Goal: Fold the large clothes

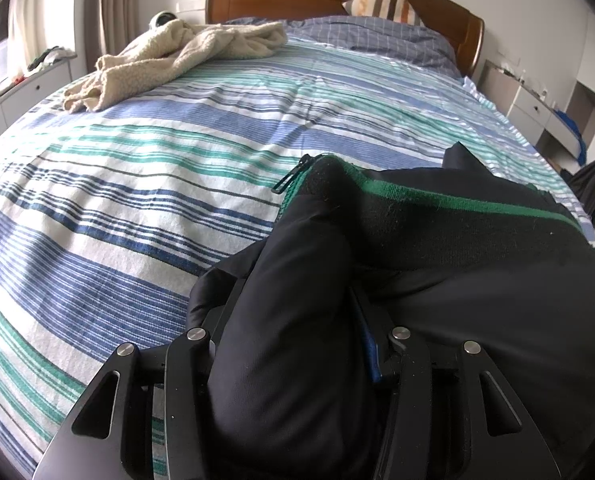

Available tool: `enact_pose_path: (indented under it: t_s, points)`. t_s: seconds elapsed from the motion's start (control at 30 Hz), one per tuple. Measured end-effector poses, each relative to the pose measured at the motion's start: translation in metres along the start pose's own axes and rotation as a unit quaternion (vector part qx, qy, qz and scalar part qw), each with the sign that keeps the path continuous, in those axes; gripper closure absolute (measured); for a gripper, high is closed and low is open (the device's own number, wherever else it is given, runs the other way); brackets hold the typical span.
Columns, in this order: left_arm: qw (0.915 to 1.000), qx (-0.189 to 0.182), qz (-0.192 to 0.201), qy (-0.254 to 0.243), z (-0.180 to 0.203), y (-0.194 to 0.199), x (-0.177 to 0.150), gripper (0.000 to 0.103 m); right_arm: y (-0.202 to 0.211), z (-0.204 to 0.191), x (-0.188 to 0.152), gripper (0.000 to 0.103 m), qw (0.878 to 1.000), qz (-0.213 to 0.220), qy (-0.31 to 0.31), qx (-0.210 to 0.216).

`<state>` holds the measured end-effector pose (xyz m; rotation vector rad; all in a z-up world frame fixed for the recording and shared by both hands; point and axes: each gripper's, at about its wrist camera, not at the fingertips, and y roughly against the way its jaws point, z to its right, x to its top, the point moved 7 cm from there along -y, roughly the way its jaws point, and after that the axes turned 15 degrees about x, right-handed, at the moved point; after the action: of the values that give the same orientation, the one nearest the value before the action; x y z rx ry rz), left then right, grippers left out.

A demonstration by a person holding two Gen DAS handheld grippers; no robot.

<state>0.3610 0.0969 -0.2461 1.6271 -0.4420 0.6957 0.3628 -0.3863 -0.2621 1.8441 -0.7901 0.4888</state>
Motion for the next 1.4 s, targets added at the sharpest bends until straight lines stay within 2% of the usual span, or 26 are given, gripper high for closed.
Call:
enact_pose_path:
  t_s: [0.4, 0.57, 0.63, 0.7, 0.73, 0.87, 0.93, 1.0, 1.07, 1.17, 1.23, 1.3, 1.33, 1.4]
  points:
    - [1.0000, 0.006, -0.002, -0.003, 0.000, 0.000, 0.001, 0.052, 0.000, -0.003, 0.002, 0.083, 1.000, -0.005, 0.005, -0.009]
    - [0.9999, 0.005, -0.010, 0.000, -0.004, 0.003, 0.004, 0.043, 0.009, -0.007, 0.008, 0.079, 1.000, -0.021, 0.001, -0.003]
    - [0.9996, -0.002, -0.028, -0.006, -0.005, 0.005, 0.006, 0.039, 0.024, -0.009, 0.009, 0.054, 1.000, -0.029, 0.004, -0.011]
    - [0.9988, 0.004, -0.045, -0.020, -0.007, 0.016, 0.010, 0.037, 0.051, -0.013, 0.012, 0.037, 1.000, -0.012, 0.005, -0.007]
    - [0.9988, 0.005, -0.043, -0.024, -0.009, 0.027, 0.012, 0.036, 0.068, -0.017, 0.014, 0.036, 1.000, 0.003, 0.011, -0.001]
    - [0.9990, -0.030, 0.001, -0.034, -0.002, 0.087, 0.020, 0.026, 0.126, -0.036, 0.004, 0.036, 0.997, 0.041, 0.058, 0.016]
    - [0.9964, -0.063, 0.017, -0.053, 0.016, 0.114, 0.022, 0.025, 0.142, -0.045, -0.005, 0.036, 0.996, 0.044, 0.066, 0.040]
    - [0.9907, -0.107, 0.017, -0.082, 0.049, 0.136, 0.024, 0.023, 0.159, -0.057, -0.019, 0.036, 0.994, 0.051, 0.062, 0.074]
    - [0.9856, -0.130, 0.012, -0.107, 0.081, 0.144, 0.027, 0.022, 0.176, -0.068, -0.032, 0.036, 0.991, 0.062, 0.052, 0.104]
    - [0.9802, -0.147, -0.010, -0.132, 0.132, 0.132, 0.034, 0.021, 0.197, -0.086, -0.051, 0.037, 0.985, 0.077, 0.035, 0.150]
    - [0.9815, -0.146, -0.038, -0.118, 0.155, 0.104, 0.037, 0.022, 0.206, -0.099, -0.062, 0.051, 0.981, 0.077, 0.033, 0.172]
    - [0.9825, -0.145, -0.068, -0.096, 0.167, 0.079, 0.033, 0.022, 0.216, -0.112, -0.078, 0.060, 0.979, 0.068, 0.043, 0.189]
    - [0.9817, -0.142, -0.091, -0.088, 0.173, 0.062, 0.026, 0.022, 0.221, -0.116, -0.085, 0.061, 0.978, 0.064, 0.048, 0.194]
    - [0.9823, -0.126, -0.091, -0.104, 0.181, 0.043, 0.012, 0.020, 0.229, -0.124, -0.099, 0.061, 0.976, 0.054, 0.060, 0.202]
